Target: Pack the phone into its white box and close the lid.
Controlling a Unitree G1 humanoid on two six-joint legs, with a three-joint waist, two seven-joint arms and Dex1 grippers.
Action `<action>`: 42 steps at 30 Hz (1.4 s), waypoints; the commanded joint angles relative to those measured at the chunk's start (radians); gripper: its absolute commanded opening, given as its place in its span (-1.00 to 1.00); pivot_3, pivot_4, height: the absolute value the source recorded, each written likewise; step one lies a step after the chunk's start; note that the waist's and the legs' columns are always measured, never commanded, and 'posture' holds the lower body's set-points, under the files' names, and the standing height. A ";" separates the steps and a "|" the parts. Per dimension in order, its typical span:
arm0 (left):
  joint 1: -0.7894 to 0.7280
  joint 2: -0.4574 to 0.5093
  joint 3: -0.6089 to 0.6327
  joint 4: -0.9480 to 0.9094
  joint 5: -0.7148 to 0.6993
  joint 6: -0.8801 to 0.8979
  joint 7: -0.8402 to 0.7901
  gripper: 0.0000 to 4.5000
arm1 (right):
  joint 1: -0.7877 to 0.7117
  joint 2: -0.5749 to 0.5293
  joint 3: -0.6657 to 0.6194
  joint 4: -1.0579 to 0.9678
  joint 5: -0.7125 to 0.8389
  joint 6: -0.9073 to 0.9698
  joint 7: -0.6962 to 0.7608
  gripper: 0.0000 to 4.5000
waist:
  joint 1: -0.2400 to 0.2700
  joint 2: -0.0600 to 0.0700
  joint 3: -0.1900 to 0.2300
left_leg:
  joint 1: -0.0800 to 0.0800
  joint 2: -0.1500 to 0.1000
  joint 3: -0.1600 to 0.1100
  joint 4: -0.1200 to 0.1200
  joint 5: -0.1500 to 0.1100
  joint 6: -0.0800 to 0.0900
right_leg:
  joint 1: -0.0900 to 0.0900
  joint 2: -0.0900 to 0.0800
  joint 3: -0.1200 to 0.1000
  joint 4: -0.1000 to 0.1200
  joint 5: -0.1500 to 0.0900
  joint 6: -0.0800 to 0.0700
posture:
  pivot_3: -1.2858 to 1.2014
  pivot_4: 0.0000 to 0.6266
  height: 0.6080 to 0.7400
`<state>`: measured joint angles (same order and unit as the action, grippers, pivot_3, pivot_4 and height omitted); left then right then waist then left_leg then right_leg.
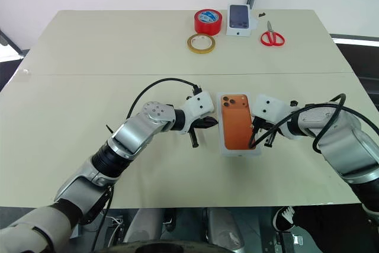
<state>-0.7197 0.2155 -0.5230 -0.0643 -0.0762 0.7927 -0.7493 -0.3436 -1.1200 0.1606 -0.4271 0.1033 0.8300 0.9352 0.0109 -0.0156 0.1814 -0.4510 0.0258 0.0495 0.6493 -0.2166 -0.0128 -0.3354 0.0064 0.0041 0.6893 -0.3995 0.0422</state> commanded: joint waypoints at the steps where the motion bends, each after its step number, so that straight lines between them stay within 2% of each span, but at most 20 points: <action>1: -0.009 -0.022 0.040 -0.010 -0.013 -0.005 0.019 -1.00 | 0.000 0.000 -0.014 -0.005 -0.004 -0.018 0.001 -0.97 | 0.000 0.000 0.000 | 0.000 0.000 0.000 0.000 0.000 0.000 | 0.000 0.000 0.000 0.000 0.000 0.000 | 0.03 -0.52 1.00; 13: 0.004 -0.006 0.090 -0.013 -0.030 0.042 0.040 -1.00 | 0.001 -0.027 -0.042 0.032 -0.013 -0.035 0.007 -0.97 | -0.001 0.000 0.000 | 0.000 0.000 0.000 0.000 0.000 0.000 | 0.000 0.000 0.000 0.001 0.000 0.000 | 0.03 -0.52 1.00; 17: 0.001 0.032 0.132 -0.038 -0.042 0.042 0.035 -1.00 | 0.021 -0.078 -0.117 0.070 0.003 -0.104 0.042 -0.97 | 0.000 0.000 0.000 | 0.000 0.000 0.000 0.000 0.000 0.000 | 0.000 0.000 0.000 0.001 0.000 0.000 | 0.03 -0.52 1.00; 19: -0.013 0.030 0.173 -0.034 -0.054 0.015 0.046 -1.00 | 0.054 -0.093 -0.192 0.046 0.060 -0.137 0.097 -0.97 | 0.000 0.000 0.000 | 0.000 0.000 0.000 0.000 0.000 0.000 | 0.000 0.000 0.000 0.001 0.000 0.000 | 0.03 -0.52 1.00; 21: -0.030 0.017 0.199 -0.024 -0.062 -0.015 0.055 -1.00 | 0.080 -0.096 -0.246 0.018 0.109 -0.135 0.138 -0.97 | 0.000 0.000 0.000 | 0.000 0.000 0.000 0.000 0.000 0.000 | 0.000 0.000 0.000 0.001 0.000 0.000 | 0.03 -0.52 1.00; 24: -0.076 -0.054 0.205 0.030 -0.063 -0.040 0.087 -1.00 | 0.112 -0.080 -0.273 -0.044 0.171 -0.090 0.162 -0.97 | 0.003 0.000 0.000 | 0.000 0.000 0.000 0.001 0.000 0.000 | 0.000 0.000 0.000 0.001 0.000 0.000 | 0.03 -0.52 1.00; 30: -0.139 -0.145 0.109 0.187 -0.003 -0.087 0.096 -1.00 | 0.202 -0.047 -0.243 -0.158 0.200 -0.038 0.115 -0.97 | 0.000 0.000 0.000 | 0.000 -0.001 0.000 0.001 -0.001 0.001 | 0.002 0.000 0.000 0.000 0.000 0.001 | 0.03 -0.52 1.00; 35: -0.144 -0.148 0.019 0.256 0.042 -0.103 0.058 -1.00 | 0.246 -0.043 -0.221 -0.176 0.178 -0.026 0.067 -0.97 | -0.002 0.001 -0.001 | 0.002 0.000 0.000 0.001 0.000 0.001 | 0.001 0.001 0.001 0.001 0.000 0.001 | 0.03 -0.52 1.00; 42: -0.114 -0.148 -0.020 0.283 0.066 -0.107 0.028 -1.00 | 0.263 -0.042 -0.193 -0.173 0.170 -0.021 0.026 -0.97 | 0.001 0.002 -0.001 | 0.002 0.000 0.001 0.001 0.000 0.001 | 0.002 0.001 0.001 0.001 0.000 0.001 | 0.03 -0.52 1.00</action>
<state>-0.8503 0.0675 -0.5114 0.2137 -0.0246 0.6811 -0.7031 -0.0822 -1.1603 -0.0311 -0.5700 0.2807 0.8024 0.9727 0.0122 -0.0139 0.1802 -0.4483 0.0254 0.0500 0.6502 -0.2170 -0.0121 -0.3326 0.0070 0.0049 0.6897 -0.3992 0.0432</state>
